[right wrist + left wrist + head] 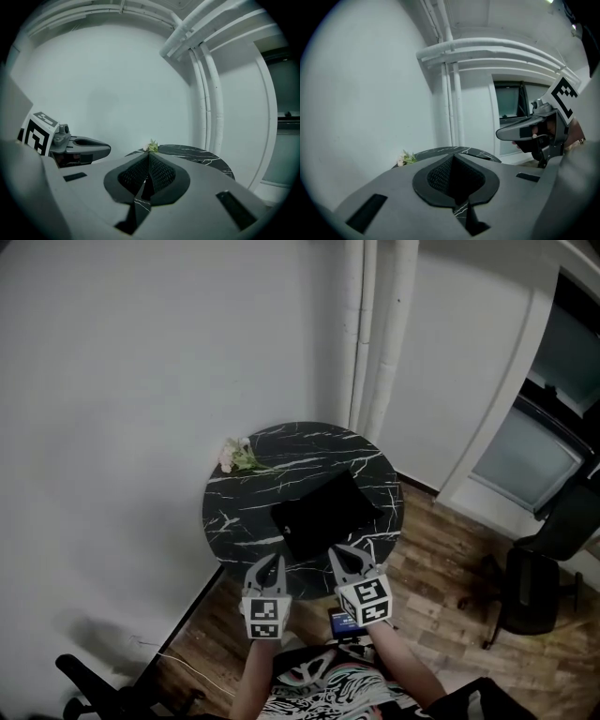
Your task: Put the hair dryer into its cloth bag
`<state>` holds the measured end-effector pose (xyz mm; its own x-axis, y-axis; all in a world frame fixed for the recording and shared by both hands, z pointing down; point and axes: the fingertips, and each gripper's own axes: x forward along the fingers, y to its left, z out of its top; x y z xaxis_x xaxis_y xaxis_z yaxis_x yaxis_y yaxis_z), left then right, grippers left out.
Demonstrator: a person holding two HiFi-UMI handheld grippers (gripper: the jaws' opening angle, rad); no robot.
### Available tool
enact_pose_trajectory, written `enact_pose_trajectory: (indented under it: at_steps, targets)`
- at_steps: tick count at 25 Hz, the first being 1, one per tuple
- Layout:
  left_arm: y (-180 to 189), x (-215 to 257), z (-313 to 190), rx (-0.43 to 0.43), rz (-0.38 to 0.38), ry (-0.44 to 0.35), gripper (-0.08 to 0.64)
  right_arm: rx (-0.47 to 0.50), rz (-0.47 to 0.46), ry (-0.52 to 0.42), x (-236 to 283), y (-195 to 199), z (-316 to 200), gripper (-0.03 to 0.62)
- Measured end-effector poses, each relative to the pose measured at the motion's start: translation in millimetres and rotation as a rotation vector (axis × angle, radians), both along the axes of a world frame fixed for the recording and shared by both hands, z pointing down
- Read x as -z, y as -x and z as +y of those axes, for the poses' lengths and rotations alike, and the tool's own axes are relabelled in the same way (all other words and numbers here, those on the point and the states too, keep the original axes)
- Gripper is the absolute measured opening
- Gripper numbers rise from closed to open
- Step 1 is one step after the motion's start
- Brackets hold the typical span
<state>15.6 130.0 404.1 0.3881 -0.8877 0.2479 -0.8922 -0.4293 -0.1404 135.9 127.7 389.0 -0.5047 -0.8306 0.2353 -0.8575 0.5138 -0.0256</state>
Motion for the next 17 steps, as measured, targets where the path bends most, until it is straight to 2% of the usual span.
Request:
enact_pose_trajectory:
  at_steps: [17]
  targets:
    - [2, 12, -4, -0.008, -0.003, -0.033, 0.014, -0.035, -0.034, -0.022, 8, -3, -3, 0.018]
